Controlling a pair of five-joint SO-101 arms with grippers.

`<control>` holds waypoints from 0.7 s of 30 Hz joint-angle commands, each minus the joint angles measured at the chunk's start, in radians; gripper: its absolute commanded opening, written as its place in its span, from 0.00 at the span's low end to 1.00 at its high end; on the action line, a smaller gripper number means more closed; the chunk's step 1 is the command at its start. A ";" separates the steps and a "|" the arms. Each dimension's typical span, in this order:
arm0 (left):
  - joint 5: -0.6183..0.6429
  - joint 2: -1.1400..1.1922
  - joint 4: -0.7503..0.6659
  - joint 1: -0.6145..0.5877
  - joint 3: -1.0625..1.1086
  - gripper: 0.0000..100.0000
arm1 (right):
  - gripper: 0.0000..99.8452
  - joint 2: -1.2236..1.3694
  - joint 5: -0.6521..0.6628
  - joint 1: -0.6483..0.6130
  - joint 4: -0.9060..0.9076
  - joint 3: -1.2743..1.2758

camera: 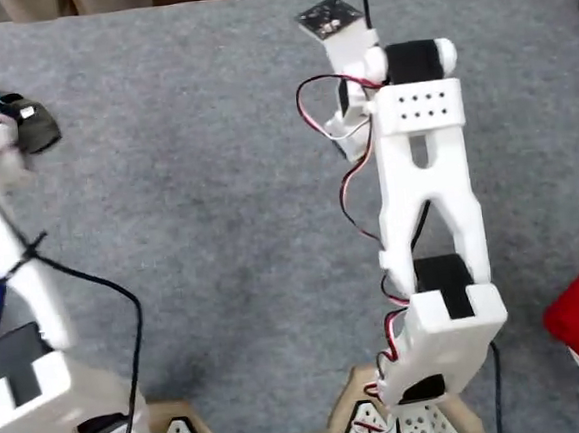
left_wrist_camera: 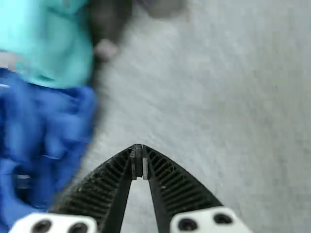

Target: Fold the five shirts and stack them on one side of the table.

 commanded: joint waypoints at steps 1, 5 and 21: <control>0.005 0.015 -0.075 -0.129 -0.110 0.08 | 0.01 -0.042 0.002 -0.033 0.021 0.004; -0.005 0.150 -0.178 -0.227 -0.167 0.14 | 0.01 0.007 0.002 -0.062 0.021 -0.004; 0.054 0.845 -0.238 -0.301 -0.721 0.28 | 0.01 0.015 0.002 -0.125 0.021 0.005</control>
